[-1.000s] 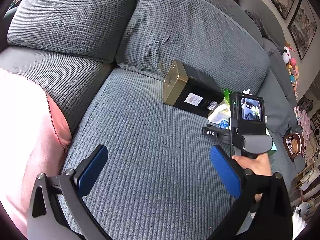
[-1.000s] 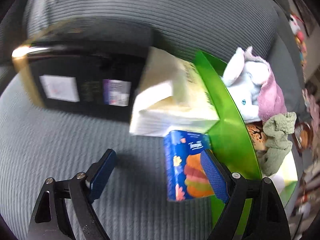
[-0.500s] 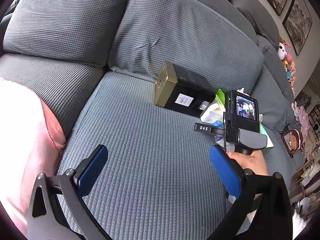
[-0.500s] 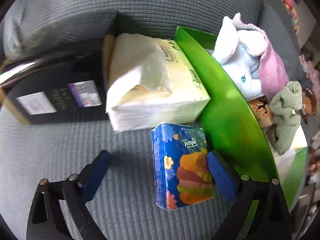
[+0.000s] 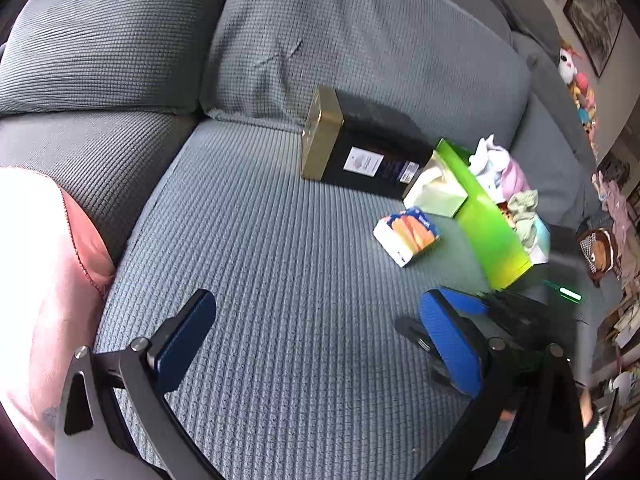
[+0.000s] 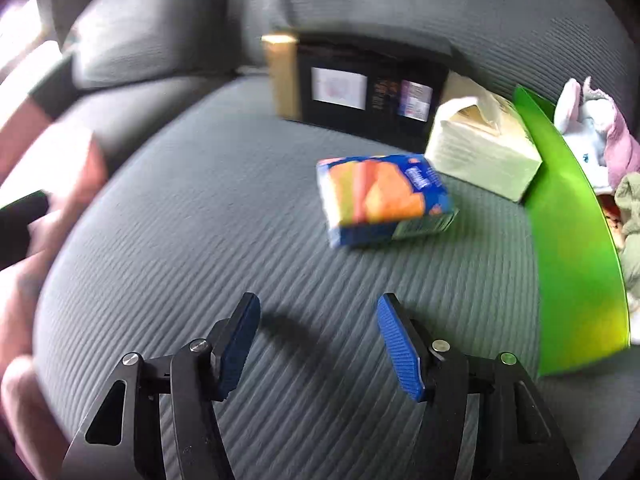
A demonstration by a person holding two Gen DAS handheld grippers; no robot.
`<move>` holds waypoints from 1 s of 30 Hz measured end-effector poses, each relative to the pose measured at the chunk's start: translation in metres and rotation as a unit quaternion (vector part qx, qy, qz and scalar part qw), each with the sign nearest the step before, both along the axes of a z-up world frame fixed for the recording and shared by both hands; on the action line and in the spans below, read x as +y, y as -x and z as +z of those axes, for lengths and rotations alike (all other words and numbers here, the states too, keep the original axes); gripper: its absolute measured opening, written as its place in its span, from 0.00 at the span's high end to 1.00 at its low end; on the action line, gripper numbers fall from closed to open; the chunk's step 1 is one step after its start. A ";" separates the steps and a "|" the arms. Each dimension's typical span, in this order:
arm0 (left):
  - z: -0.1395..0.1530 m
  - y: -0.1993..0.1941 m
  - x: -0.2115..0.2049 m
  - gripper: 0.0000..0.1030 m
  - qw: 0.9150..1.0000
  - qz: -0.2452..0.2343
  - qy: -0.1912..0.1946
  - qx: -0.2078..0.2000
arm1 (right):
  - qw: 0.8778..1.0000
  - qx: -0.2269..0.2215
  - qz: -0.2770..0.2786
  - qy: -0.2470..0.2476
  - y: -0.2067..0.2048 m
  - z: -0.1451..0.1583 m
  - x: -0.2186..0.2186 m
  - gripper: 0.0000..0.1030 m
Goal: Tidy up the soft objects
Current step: 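Grasp the blue Tempo tissue pack with the right gripper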
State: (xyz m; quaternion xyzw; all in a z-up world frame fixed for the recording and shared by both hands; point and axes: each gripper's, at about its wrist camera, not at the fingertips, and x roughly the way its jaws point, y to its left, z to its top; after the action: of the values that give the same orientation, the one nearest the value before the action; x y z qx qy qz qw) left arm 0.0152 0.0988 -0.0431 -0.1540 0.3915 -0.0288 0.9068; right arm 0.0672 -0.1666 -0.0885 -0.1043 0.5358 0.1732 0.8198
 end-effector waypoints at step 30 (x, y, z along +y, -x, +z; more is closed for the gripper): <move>-0.046 -0.147 -0.053 0.33 0.987 -0.136 0.066 0.049 | 0.997 -0.051 0.065 0.000 -0.070 -0.004 0.020 0.29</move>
State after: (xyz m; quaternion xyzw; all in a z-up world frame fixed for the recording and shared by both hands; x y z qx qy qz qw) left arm 0.1620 0.0455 -0.0890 -0.1600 0.4496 -0.1706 0.8620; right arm 0.1371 -0.1462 -0.0925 -0.1475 0.4856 0.2206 0.8329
